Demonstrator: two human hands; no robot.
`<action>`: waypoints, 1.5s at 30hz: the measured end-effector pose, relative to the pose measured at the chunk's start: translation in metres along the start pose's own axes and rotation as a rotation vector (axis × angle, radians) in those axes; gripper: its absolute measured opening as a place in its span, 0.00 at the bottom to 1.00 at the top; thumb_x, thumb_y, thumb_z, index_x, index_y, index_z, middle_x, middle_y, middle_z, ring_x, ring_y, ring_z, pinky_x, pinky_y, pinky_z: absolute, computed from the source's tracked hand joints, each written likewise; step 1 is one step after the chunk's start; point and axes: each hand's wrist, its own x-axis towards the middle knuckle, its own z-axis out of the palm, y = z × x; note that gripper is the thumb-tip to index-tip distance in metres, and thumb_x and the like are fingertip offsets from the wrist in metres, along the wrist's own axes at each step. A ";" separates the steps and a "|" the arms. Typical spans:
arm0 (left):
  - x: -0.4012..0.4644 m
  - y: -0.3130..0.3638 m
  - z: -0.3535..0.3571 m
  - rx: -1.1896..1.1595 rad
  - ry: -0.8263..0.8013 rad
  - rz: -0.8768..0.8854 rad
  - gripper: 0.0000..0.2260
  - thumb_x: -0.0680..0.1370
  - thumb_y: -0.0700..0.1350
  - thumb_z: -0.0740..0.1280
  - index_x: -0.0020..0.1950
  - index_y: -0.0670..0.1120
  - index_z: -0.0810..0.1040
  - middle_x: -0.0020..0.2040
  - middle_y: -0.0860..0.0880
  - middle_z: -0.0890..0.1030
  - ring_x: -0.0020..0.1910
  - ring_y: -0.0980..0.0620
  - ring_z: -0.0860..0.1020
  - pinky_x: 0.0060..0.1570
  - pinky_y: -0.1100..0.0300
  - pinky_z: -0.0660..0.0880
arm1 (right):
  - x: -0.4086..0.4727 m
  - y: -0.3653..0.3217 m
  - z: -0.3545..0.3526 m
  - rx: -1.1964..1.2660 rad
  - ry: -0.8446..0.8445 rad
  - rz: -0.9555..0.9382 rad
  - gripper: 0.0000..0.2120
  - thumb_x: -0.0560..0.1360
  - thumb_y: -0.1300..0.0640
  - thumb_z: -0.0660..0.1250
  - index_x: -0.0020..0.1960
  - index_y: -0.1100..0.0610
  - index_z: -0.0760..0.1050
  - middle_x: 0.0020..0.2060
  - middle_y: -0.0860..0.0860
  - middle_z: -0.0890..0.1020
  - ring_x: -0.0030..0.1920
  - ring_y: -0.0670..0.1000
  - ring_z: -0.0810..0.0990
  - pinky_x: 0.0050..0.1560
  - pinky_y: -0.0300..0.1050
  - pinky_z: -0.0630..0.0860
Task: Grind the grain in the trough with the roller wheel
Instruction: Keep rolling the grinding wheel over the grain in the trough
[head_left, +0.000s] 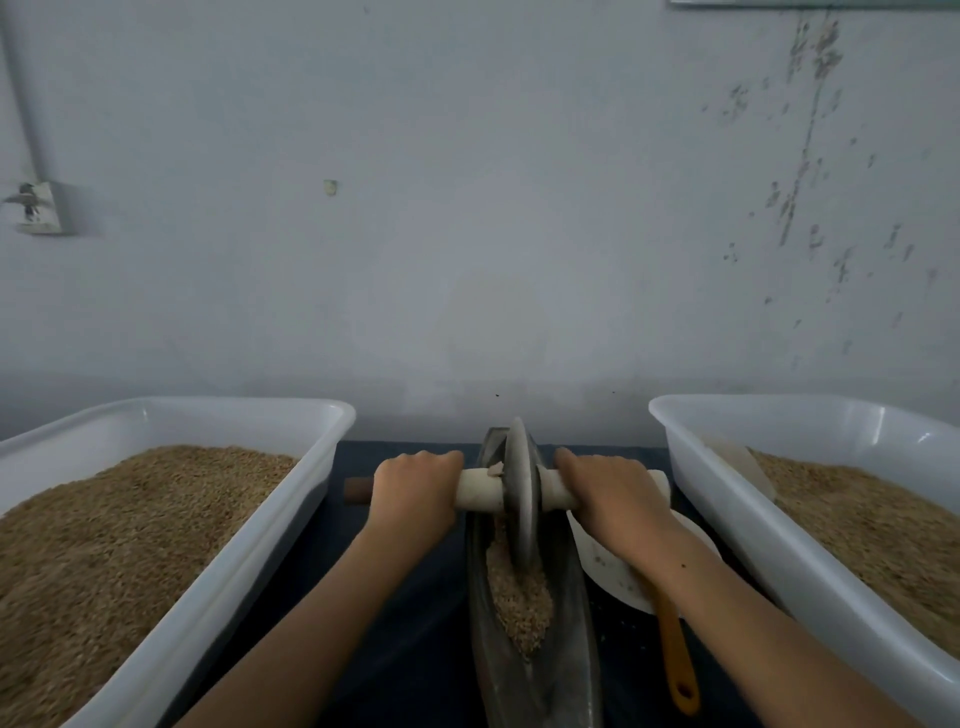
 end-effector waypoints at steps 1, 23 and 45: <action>0.000 0.000 0.001 -0.001 0.015 0.001 0.10 0.76 0.49 0.64 0.56 0.50 0.72 0.50 0.50 0.79 0.48 0.50 0.77 0.41 0.59 0.66 | -0.001 0.000 0.002 0.006 0.023 0.002 0.10 0.76 0.60 0.62 0.56 0.53 0.65 0.49 0.50 0.79 0.49 0.54 0.78 0.43 0.46 0.69; -0.001 0.001 -0.003 0.022 -0.004 0.002 0.11 0.76 0.48 0.65 0.57 0.50 0.73 0.51 0.50 0.79 0.49 0.50 0.77 0.42 0.59 0.66 | -0.001 0.001 -0.002 0.002 -0.010 -0.004 0.08 0.76 0.60 0.61 0.54 0.53 0.65 0.49 0.52 0.79 0.48 0.56 0.78 0.41 0.46 0.65; 0.003 -0.005 -0.003 -0.012 -0.119 0.042 0.12 0.75 0.48 0.66 0.58 0.50 0.73 0.52 0.50 0.79 0.50 0.50 0.77 0.43 0.59 0.66 | -0.004 0.001 -0.008 -0.002 -0.058 -0.010 0.10 0.76 0.61 0.61 0.55 0.52 0.66 0.49 0.52 0.79 0.49 0.56 0.78 0.42 0.46 0.65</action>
